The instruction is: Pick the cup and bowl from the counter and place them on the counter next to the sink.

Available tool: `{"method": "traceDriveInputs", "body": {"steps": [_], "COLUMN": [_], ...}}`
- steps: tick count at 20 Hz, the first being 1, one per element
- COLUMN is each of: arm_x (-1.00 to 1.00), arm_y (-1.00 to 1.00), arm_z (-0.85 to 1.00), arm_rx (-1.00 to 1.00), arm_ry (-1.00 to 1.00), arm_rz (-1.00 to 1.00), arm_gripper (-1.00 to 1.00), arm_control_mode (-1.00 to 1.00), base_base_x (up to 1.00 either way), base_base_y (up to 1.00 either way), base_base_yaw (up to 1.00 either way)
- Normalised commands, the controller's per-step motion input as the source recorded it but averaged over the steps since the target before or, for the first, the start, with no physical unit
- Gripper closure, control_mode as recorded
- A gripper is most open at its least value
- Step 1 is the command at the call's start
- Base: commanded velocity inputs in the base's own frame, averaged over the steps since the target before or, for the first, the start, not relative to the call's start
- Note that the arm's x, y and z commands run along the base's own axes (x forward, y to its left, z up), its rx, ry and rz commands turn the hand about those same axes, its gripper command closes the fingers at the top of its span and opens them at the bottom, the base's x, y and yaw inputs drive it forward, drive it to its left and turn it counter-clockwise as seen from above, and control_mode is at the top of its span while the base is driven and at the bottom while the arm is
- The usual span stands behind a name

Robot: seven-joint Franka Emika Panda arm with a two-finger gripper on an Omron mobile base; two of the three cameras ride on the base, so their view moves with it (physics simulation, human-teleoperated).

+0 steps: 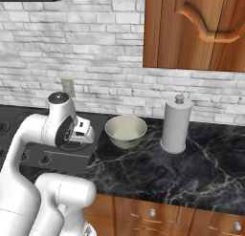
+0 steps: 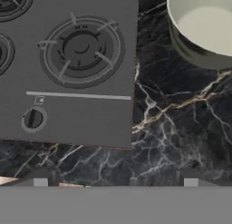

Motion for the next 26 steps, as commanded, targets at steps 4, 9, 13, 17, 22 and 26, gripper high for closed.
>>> {"method": "traceDriveInputs", "body": {"steps": [4,9,13,17,22,26], "arm_x": [0.9,0.97,0.99,0.8,0.41,0.49], "arm_y": [-0.02,-0.06,-0.06,-0.39,-0.5,-0.2], "arm_z": [0.01,0.0,-0.09,-0.25,-0.23,-0.31], "arm_rx": [0.0,-0.04,-0.1,-0.04,0.0,0.0], "arm_ry": [0.13,0.04,0.0,0.0,0.0,0.0], "arm_rz": [0.07,0.04,0.01,0.0,0.0,0.0], "arm_gripper": [-1.0,-1.0,-1.0,-1.0,-1.0,-1.0], "arm_control_mode": [-1.0,-1.0,-1.0,-1.0,-1.0,-1.0], "base_base_x": [0.0,0.0,0.0,0.0,0.0,0.0], "base_base_y": [0.0,0.0,0.0,0.0,0.0,0.0], "base_base_yaw": [0.0,0.0,0.0,0.0,0.0,0.0]}}
